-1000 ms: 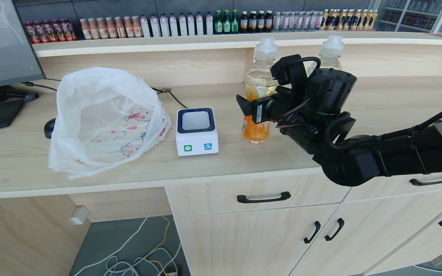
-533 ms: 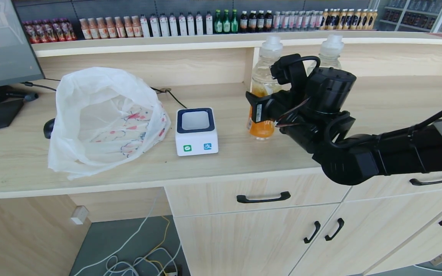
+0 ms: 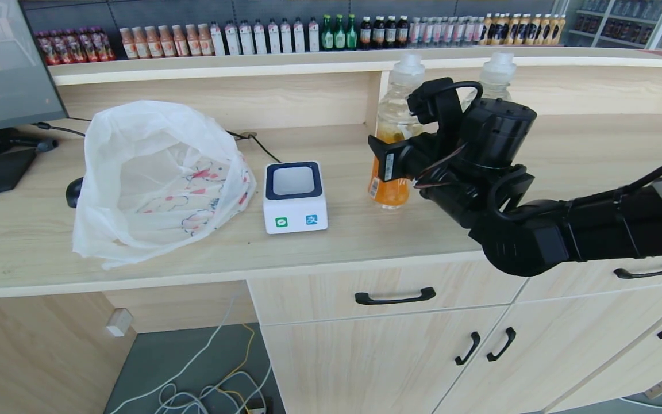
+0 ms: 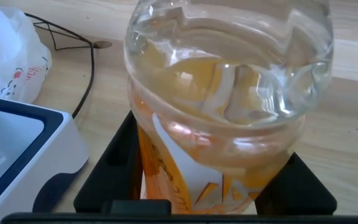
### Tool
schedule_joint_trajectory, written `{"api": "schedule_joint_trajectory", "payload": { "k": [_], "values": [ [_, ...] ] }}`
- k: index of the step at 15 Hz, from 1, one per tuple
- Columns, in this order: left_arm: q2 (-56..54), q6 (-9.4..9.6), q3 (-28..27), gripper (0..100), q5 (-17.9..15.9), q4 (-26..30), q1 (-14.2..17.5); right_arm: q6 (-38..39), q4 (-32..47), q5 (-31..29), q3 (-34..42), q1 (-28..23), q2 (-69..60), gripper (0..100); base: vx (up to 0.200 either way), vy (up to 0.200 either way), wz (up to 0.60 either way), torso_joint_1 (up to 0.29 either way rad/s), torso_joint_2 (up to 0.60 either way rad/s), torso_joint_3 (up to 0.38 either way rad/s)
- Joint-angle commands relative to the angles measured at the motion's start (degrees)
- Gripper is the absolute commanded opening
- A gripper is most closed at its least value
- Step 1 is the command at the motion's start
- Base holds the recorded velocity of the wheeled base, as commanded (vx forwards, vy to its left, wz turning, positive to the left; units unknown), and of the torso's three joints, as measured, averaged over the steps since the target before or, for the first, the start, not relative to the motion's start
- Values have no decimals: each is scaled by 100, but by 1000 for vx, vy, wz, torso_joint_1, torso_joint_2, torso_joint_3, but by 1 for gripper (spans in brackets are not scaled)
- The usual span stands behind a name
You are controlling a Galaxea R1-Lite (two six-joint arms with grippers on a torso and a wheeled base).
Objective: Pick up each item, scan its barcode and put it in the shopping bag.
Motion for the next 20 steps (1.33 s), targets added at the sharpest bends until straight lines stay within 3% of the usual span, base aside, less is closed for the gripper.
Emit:
{"api": "schedule_joint_trajectory", "payload": {
  "k": [1,9,20],
  "values": [
    [-2,2,0,100,0,-1,1,-1,-9,1,16,4,-77,0,0,0,0,0,0,0],
    [-2,-7,0,100,0,-1,1,-10,-9,-25,113,21,-394,0,0,0,0,0,0,0],
    [-2,2,0,100,9,-1,1,-177,-35,-60,1844,355,-2029,0,0,0,0,0,0,0]
  ]
}}
